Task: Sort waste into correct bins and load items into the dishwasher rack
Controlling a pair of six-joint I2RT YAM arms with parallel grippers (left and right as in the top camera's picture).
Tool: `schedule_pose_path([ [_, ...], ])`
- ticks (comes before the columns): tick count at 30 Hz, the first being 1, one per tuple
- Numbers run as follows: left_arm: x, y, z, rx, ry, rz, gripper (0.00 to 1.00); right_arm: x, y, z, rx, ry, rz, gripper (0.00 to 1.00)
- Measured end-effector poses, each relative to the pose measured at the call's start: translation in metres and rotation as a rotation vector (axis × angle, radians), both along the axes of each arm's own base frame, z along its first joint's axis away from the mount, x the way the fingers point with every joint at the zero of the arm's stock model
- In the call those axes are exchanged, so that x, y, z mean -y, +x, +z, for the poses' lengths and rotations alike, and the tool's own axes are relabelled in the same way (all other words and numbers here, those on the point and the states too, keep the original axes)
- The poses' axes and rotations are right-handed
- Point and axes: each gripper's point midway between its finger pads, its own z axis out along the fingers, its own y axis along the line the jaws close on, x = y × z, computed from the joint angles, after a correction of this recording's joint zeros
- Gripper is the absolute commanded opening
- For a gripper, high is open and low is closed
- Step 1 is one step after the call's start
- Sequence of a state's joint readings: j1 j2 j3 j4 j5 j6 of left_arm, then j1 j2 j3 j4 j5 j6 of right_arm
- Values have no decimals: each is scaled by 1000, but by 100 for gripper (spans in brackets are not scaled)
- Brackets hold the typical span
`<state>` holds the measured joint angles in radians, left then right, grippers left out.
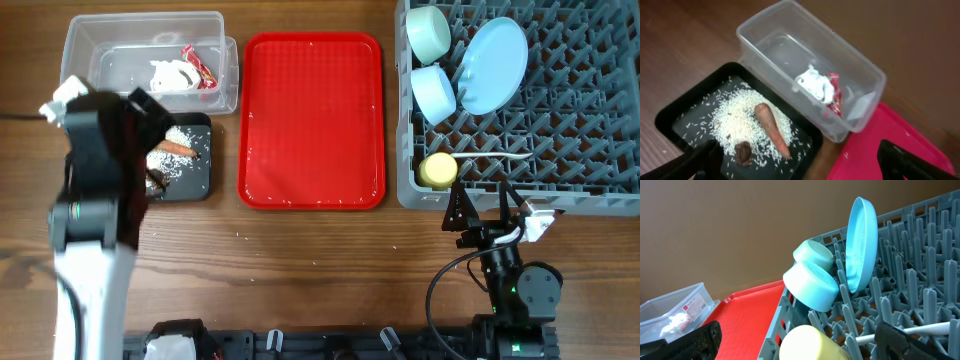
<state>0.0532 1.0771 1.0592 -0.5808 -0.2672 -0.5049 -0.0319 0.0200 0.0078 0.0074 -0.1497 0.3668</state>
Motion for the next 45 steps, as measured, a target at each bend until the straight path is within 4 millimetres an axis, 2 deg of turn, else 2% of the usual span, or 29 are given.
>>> schedule_pose_path([
  [2, 15, -6, 14, 147, 38, -120, 100, 0, 0, 1, 2, 0, 0, 100],
  [5, 34, -29, 11, 311, 102, -250, 100, 0, 0, 1, 2, 1, 0, 100],
  [10, 51, -69, -26, 461, 156, -342, 100, 0, 0, 0, 2, 3, 1, 100],
  [14, 59, -86, -55, 516, 179, -380, 100, 0, 0, 0, 2, 3, 1, 100],
  [16, 63, -89, -67, 527, 182, -395, 100, 0, 0, 1, 2, 3, 1, 100],
  [20, 66, -91, -79, 535, 181, -408, 100, 0, 0, 1, 2, 3, 0, 100],
  [25, 67, -90, -109, 477, 168, -419, 100, 0, 0, 1, 2, 3, 1, 100],
  [45, 68, -90, -108, 481, 168, -422, 100, 0, 0, 1, 2, 3, 0, 100],
])
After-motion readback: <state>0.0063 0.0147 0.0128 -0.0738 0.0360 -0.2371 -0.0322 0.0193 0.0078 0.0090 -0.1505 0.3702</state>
